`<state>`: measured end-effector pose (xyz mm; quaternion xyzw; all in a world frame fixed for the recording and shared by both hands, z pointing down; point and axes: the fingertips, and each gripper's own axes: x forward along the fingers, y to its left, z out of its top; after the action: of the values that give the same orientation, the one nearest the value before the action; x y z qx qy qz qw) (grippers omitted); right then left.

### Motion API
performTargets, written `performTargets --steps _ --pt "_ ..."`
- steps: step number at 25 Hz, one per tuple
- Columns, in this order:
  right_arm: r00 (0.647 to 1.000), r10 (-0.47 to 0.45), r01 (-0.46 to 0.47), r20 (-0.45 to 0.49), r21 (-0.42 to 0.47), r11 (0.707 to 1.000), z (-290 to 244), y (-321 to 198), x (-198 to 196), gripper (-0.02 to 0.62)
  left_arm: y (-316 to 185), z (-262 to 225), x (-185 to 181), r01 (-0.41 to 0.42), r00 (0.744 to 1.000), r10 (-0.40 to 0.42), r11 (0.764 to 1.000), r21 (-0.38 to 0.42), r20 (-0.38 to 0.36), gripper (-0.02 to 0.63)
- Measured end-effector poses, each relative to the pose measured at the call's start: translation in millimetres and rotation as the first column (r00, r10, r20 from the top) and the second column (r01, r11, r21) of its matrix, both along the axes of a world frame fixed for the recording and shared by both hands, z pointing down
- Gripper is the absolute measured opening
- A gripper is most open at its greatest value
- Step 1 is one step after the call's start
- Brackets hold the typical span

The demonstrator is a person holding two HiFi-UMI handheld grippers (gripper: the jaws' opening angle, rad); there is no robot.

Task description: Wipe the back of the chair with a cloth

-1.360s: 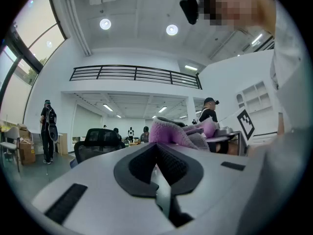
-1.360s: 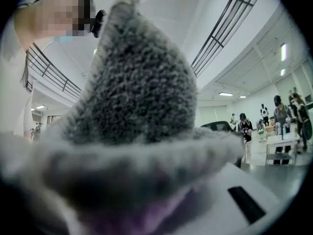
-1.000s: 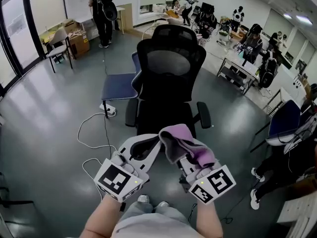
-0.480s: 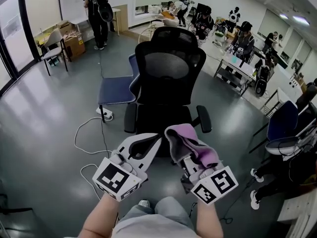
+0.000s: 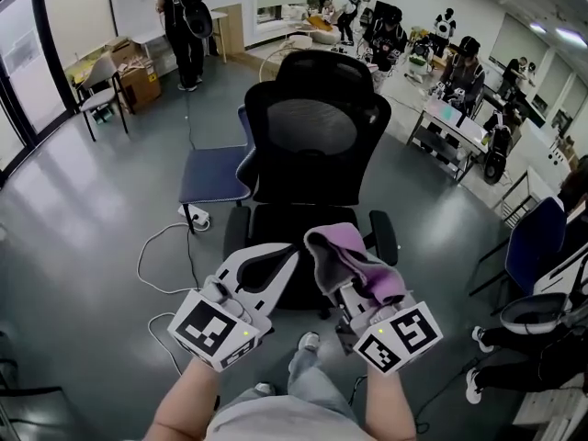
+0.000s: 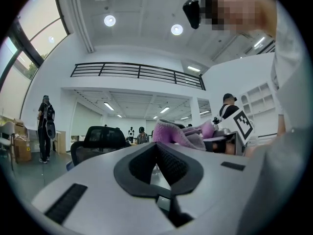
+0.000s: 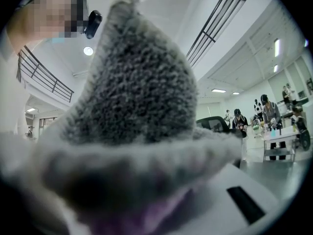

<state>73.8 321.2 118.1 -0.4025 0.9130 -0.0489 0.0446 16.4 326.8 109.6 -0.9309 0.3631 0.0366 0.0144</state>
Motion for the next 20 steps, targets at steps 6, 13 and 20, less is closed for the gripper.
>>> performTargets --steps 6,13,20 --pt "0.999 -0.047 0.047 0.006 0.005 0.999 -7.7 -60.1 24.9 0.074 -58.3 -9.8 27.2 0.043 0.999 -0.043 0.999 0.008 -0.003 0.011" --pt "0.996 -0.093 0.093 0.01 0.01 0.996 -11.9 -114.2 52.4 0.074 -110.3 -21.3 54.3 0.093 0.996 -0.093 0.995 0.022 -0.006 0.011" --pt "0.993 -0.12 0.12 0.009 -0.011 0.993 -0.9 -152.1 55.8 0.074 -146.7 -12.6 57.1 0.126 0.992 -0.126 0.992 0.007 0.004 0.011"
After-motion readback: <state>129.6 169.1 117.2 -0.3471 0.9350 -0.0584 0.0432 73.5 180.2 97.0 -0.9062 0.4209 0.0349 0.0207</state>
